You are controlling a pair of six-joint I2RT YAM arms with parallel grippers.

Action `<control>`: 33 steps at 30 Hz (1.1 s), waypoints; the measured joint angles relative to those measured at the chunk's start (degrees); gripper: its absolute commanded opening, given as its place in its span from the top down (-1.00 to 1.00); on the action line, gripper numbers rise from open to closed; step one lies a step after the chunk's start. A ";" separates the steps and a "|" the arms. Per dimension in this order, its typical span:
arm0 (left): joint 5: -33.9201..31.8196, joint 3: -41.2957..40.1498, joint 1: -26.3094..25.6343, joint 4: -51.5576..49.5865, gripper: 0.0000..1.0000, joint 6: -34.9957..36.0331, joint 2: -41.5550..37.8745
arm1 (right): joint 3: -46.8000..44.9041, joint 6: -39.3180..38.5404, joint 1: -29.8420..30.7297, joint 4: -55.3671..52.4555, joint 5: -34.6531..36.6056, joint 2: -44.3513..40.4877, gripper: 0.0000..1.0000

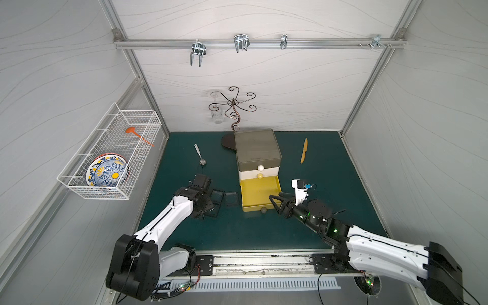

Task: Place the brooch boxes into the drawer by color
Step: Pick up the brooch box from the center of the board.

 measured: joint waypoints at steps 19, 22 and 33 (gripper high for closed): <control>3.45 -4.44 0.55 6.75 1.00 -1.57 4.48 | 0.68 -3.87 -3.23 -9.27 -5.05 2.67 -0.51; 3.61 -4.57 0.55 6.73 1.00 -1.70 4.13 | 0.68 -3.93 -3.45 -9.42 -5.07 2.99 -0.52; 4.20 10.45 -8.15 -0.92 1.00 -1.16 -1.70 | 1.57 -5.84 -6.21 -11.02 -5.03 2.12 -0.53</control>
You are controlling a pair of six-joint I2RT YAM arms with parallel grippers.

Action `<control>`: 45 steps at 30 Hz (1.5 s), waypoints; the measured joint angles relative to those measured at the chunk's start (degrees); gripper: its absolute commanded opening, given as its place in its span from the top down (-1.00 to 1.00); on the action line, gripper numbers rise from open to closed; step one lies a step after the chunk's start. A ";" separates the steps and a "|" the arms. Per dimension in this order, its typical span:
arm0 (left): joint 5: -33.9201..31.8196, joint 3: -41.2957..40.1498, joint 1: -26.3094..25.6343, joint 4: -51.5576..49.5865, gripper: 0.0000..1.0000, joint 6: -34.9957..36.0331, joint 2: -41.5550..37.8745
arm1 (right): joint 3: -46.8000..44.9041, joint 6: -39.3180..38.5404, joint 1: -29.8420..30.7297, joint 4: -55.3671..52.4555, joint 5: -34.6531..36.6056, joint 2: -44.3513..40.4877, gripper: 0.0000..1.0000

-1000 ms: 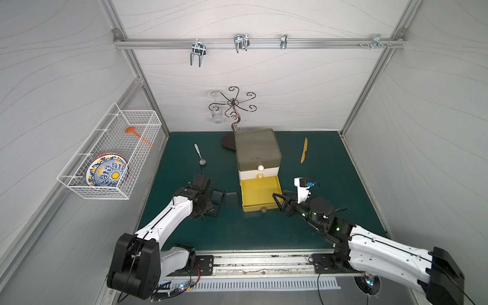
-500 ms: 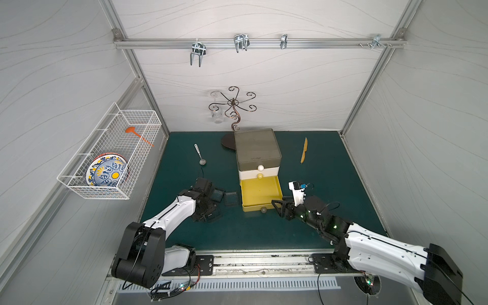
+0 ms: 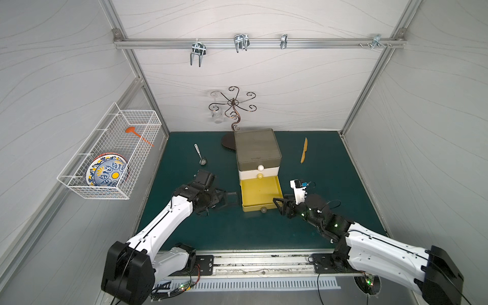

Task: Place the brooch boxes into the drawer by color
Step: Pick up the brooch box from the center of the board, then place the brooch box in the drawer.

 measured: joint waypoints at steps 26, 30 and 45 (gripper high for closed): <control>-1.79 14.32 -19.08 6.80 1.00 -5.09 27.45 | -0.07 0.22 -4.31 -9.55 -0.50 -8.94 -0.54; -2.34 14.43 -19.15 6.69 0.68 -5.49 28.39 | -0.09 0.24 -4.48 -10.29 -0.50 -9.55 -0.54; -3.28 14.78 -19.26 6.36 0.31 -4.31 24.30 | -0.09 -0.52 -4.52 -10.29 -1.77 -7.23 -0.54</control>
